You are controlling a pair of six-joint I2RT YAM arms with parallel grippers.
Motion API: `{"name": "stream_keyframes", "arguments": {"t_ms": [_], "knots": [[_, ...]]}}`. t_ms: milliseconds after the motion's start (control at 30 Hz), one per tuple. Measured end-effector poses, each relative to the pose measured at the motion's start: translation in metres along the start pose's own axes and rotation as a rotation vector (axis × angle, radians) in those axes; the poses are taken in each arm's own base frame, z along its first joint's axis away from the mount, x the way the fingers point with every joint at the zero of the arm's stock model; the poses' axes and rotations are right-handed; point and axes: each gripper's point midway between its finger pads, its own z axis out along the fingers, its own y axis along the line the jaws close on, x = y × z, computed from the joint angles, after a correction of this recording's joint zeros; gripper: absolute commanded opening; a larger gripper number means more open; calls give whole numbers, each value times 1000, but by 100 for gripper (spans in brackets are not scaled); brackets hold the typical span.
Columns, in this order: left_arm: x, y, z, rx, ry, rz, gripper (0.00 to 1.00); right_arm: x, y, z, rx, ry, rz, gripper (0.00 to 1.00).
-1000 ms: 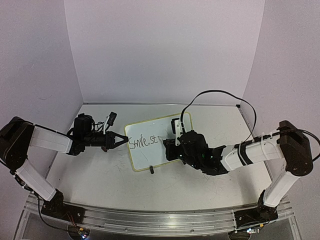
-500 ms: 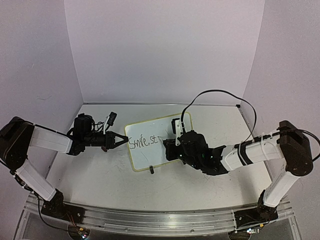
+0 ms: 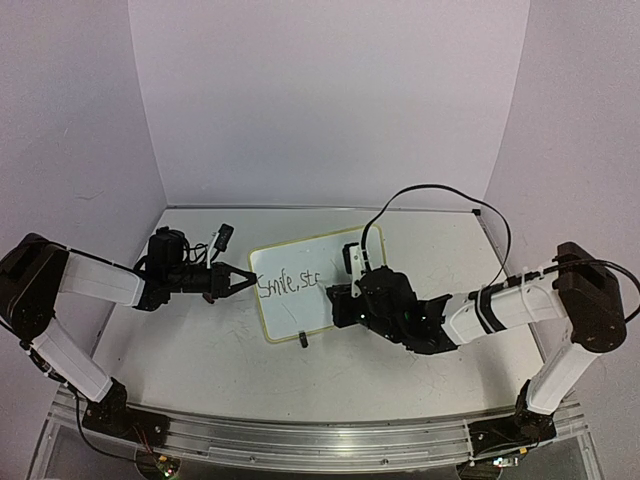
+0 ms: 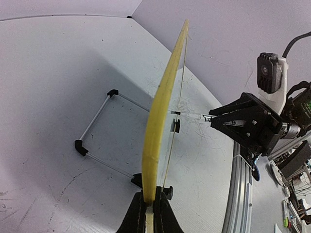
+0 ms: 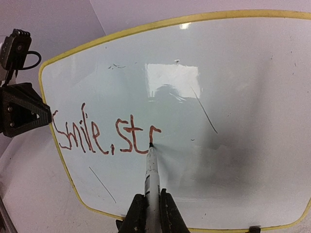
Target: Write a sentence on the whiteboard
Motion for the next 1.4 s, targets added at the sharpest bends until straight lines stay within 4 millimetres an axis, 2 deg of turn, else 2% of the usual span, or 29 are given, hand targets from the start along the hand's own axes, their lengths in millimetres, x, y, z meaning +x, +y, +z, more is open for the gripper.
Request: {"name": "stream_keyframes", "arguments": {"t_ms": [733,1400], "knots": [[0,0,0,0,0,0,0,4,-3,-2,12,9,7,0],[0,0,0,0,0,0,0,-7,-5,-2,45,-28,-11,0]]}}
